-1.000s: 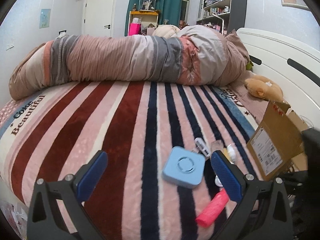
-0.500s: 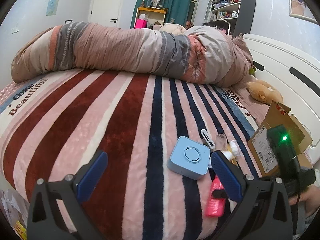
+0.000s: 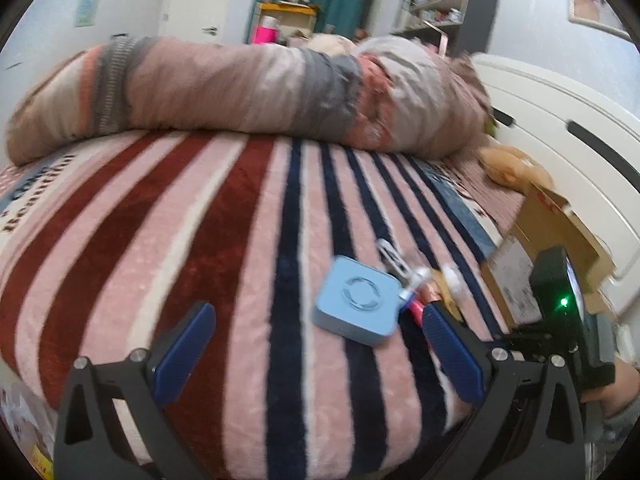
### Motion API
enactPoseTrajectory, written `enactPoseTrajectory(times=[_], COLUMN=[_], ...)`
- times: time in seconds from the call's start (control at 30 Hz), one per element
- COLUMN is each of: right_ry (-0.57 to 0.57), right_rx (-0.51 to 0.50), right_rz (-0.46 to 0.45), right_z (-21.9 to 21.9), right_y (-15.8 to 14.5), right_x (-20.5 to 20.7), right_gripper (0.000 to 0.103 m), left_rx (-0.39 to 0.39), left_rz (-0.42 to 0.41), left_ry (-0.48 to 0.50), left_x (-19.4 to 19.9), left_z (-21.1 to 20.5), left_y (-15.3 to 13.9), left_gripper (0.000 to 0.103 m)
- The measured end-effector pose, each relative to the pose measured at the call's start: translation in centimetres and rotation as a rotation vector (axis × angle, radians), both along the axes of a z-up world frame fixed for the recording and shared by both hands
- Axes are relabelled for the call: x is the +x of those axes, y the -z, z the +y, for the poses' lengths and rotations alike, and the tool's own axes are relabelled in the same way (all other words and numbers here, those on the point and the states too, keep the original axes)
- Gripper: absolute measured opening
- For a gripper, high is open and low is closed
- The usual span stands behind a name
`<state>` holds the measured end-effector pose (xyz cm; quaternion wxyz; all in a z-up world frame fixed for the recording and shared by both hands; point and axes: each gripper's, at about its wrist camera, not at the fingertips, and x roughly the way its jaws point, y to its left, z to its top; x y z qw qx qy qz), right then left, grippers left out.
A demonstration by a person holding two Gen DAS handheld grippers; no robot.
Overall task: Organize rigid objects
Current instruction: 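Lower the right gripper onto the pink spray bottle and close on it, then carry the pink spray bottle into the cardboard box and release it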
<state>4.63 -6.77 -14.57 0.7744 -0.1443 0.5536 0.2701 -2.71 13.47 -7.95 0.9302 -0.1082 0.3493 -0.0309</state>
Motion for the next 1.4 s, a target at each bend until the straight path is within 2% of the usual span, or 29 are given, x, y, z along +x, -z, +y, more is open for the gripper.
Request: enactPoseTrajectory(times=[0.1, 0.2, 0.33, 0.43, 0.6, 0.63, 0.7, 0.77, 0.87, 1.03, 1.13, 1.23, 1.33, 1.4], right_ry=[-0.012, -0.040, -0.091, -0.095, -0.101, -0.091, -0.062, -0.030, 0.021, 0.099, 0.167, 0.221, 0.263, 0.281], right_rx=[0.011, 0.045, 0.122, 0.232, 0.359, 0.386, 0.420, 0.454, 0.500, 0.542, 0.513, 0.427, 0.398, 0.378], right_rz=[-0.068, -0.094, -0.180, -0.236, -0.338, -0.359, -0.390, -0.417, -0.471, -0.536, -0.522, -0.476, -0.395, -0.375], right_z=[-0.3, -1.1, -1.7, -2.3, -4.4, -5.4, -7.1, -9.1, -12.9, -18.3, -20.5, -21.4, -22.4, -22.9], right_y=[-0.7, -2.0, -4.8, -7.7, -11.4, -12.1, -13.1, -13.9, -14.9, -15.4, -14.6, -13.2, -11.6, -11.2], right_x=[-0.5, -2.2, -4.9, -6.0, -6.4, -6.3, -5.7, -5.4, -5.2, -4.1, -2.7, -1.3, -0.1, -0.2], right_gripper=[0.027, 0.027, 0.027, 0.027, 0.027, 0.027, 0.027, 0.027, 0.027, 0.027, 0.027, 0.027, 0.027, 0.027], left_rx=[-0.077, -0.149, -0.245, -0.296, -0.324, -0.306, -0.235, -0.171, -0.127, -0.107, -0.053, 0.024, 0.077, 0.087], left_rz=[0.018, 0.029, 0.028, 0.002, -0.049, -0.061, -0.079, -0.081, -0.076, -0.038, -0.022, 0.014, 0.048, 0.065], left_ry=[0.102, 0.208, 0.354, 0.425, 0.532, 0.546, 0.557, 0.563, 0.623, 0.713, 0.732, 0.774, 0.787, 0.795], left_x=[0.6, 1.4, 2.8, 3.5, 5.0, 5.2, 5.8, 6.7, 8.2, 11.4, 12.1, 12.5, 12.5, 12.5], left_z=[-1.0, -2.4, -4.9, -6.5, -9.6, -10.5, -12.5, -14.9, -19.0, -26.0, -29.6, -33.0, -34.5, -34.9], left_y=[0.6, 0.7, -0.4, -2.4, -7.0, -8.0, -9.8, -11.3, -12.6, -13.1, -12.7, -11.4, -10.1, -9.4], left_gripper=[0.102, 0.102, 0.102, 0.100, 0.074, 0.073, 0.056, 0.046, 0.046, 0.043, 0.038, 0.034, 0.034, 0.034])
